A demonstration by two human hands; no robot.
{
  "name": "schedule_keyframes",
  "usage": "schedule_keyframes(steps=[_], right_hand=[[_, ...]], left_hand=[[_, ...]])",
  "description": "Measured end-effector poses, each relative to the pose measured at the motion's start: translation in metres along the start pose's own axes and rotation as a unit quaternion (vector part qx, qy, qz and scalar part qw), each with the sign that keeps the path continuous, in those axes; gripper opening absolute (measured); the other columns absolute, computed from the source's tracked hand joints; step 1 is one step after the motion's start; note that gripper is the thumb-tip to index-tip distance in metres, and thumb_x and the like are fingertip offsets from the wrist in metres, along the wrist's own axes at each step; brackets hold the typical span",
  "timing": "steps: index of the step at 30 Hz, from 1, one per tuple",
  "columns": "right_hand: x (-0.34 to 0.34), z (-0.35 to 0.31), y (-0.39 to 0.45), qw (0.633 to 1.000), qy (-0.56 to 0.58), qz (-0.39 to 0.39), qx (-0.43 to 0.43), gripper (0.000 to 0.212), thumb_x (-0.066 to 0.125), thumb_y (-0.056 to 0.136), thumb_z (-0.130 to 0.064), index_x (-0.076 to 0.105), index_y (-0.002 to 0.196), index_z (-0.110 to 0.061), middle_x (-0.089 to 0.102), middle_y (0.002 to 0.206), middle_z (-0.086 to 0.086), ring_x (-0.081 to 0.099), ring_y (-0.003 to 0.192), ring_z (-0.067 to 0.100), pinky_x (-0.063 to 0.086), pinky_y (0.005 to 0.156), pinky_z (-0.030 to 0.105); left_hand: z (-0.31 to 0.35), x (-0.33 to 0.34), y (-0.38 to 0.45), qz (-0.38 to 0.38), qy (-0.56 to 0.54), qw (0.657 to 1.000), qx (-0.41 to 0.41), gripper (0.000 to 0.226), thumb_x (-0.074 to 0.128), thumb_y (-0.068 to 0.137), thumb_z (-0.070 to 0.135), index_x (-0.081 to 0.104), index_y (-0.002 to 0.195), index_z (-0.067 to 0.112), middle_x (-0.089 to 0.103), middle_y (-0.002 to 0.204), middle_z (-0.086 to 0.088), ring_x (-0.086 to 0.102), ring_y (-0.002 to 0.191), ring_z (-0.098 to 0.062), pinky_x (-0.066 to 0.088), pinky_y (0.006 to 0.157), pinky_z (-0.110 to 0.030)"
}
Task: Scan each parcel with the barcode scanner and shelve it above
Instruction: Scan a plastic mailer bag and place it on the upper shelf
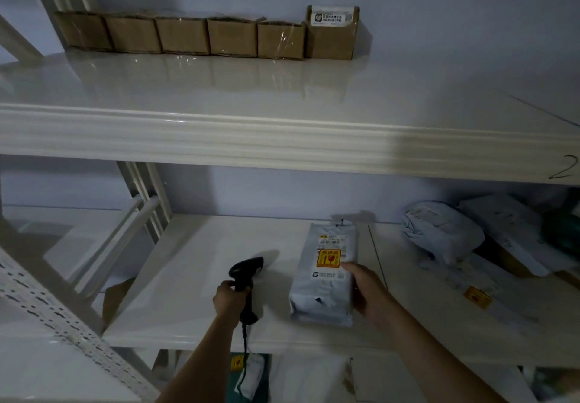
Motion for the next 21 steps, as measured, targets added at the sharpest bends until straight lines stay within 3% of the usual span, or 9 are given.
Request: schedule_keyframes(steps=[3, 7, 10, 12, 14, 16, 18, 21], right_hand=[[0.010, 0.012, -0.008, 1.000, 0.016, -0.009, 0.023, 0.039, 0.053, 0.091, -0.017, 0.064, 0.126, -0.007, 0.073, 0.116, 0.017, 0.071, 0.107, 0.032, 0.056, 0.091, 0.042], [0.024, 0.017, -0.020, 0.999, 0.026, -0.023, 0.024, 0.041, 0.050, 0.090, -0.016, 0.063, 0.128, -0.007, 0.072, 0.119, 0.018, 0.069, 0.111, 0.035, 0.053, 0.100, 0.046], [0.028, 0.003, -0.033, 1.000, 0.019, -0.018, -0.012, 0.038, 0.050, 0.093, -0.016, 0.062, 0.129, -0.008, 0.073, 0.117, 0.016, 0.070, 0.109, 0.032, 0.056, 0.091, 0.043], [0.028, -0.008, -0.045, 0.999, 0.018, -0.014, -0.034, 0.037, 0.049, 0.094, -0.016, 0.062, 0.128, -0.008, 0.073, 0.116, 0.016, 0.070, 0.108, 0.033, 0.057, 0.088, 0.042], [0.027, -0.021, -0.059, 0.999, -0.002, -0.009, -0.053, 0.036, 0.050, 0.094, -0.015, 0.062, 0.127, -0.008, 0.074, 0.113, 0.016, 0.070, 0.106, 0.035, 0.058, 0.086, 0.042], [0.029, -0.038, -0.076, 0.996, -0.041, -0.019, -0.079, 0.034, 0.051, 0.094, -0.017, 0.065, 0.124, -0.012, 0.075, 0.110, 0.014, 0.072, 0.101, 0.034, 0.060, 0.073, 0.037], [0.030, -0.058, -0.097, 0.990, -0.078, -0.031, -0.113, 0.032, 0.052, 0.094, -0.017, 0.068, 0.122, -0.015, 0.077, 0.108, 0.010, 0.074, 0.098, 0.030, 0.060, 0.072, 0.036], [0.017, -0.086, -0.134, 0.979, -0.124, -0.023, -0.159, 0.031, 0.051, 0.098, -0.017, 0.068, 0.123, -0.013, 0.078, 0.106, 0.006, 0.075, 0.097, 0.025, 0.058, 0.089, 0.041]], left_hand=[[-0.008, -0.006, 0.003, 0.009, -0.014, 1.000, 0.004, 0.042, 0.068, 0.089, 0.025, 0.055, 0.122, 0.004, 0.062, 0.117, -0.022, 0.059, 0.105, -0.037, 0.053, 0.085, -0.041], [-0.012, -0.008, -0.001, -0.003, 0.049, 0.999, -0.012, 0.047, 0.064, 0.091, 0.028, 0.050, 0.129, 0.003, 0.055, 0.126, -0.024, 0.051, 0.116, -0.038, 0.047, 0.092, -0.042], [0.014, -0.034, -0.023, 0.087, 0.062, 0.994, 0.007, 0.040, 0.061, 0.092, 0.021, 0.051, 0.127, 0.006, 0.040, 0.133, -0.027, 0.036, 0.123, -0.043, 0.039, 0.098, -0.047], [0.051, -0.044, -0.048, 0.107, 0.046, 0.991, 0.072, 0.031, 0.055, 0.093, 0.015, 0.056, 0.123, 0.007, 0.044, 0.131, -0.025, 0.039, 0.119, -0.041, 0.037, 0.101, -0.043], [0.093, -0.036, -0.082, 0.041, 0.027, 0.988, 0.143, 0.028, 0.051, 0.095, 0.014, 0.058, 0.122, 0.010, 0.060, 0.115, -0.020, 0.054, 0.102, -0.034, 0.043, 0.091, -0.035], [0.127, -0.016, -0.128, -0.097, -0.065, 0.981, 0.156, 0.029, 0.048, 0.099, 0.015, 0.055, 0.126, 0.013, 0.063, 0.097, -0.015, 0.057, 0.078, -0.027, 0.047, 0.071, -0.030], [0.147, 0.003, -0.180, -0.226, -0.120, 0.957, 0.137, 0.029, 0.048, 0.100, 0.027, 0.051, 0.129, 0.024, 0.066, 0.105, -0.008, 0.065, 0.082, -0.025, 0.054, 0.062, -0.028], [0.173, 0.007, -0.237, -0.234, -0.041, 0.951, 0.197, 0.039, 0.054, 0.097, 0.035, 0.046, 0.135, 0.030, 0.068, 0.113, -0.006, 0.069, 0.084, -0.019, 0.056, 0.057, -0.024]])
Point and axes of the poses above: each hand's wrist, its own y-axis towards the middle knuckle, its own x-axis out of the palm, z = x × y, the point moved 10 cm from there along y, towards the middle knuckle
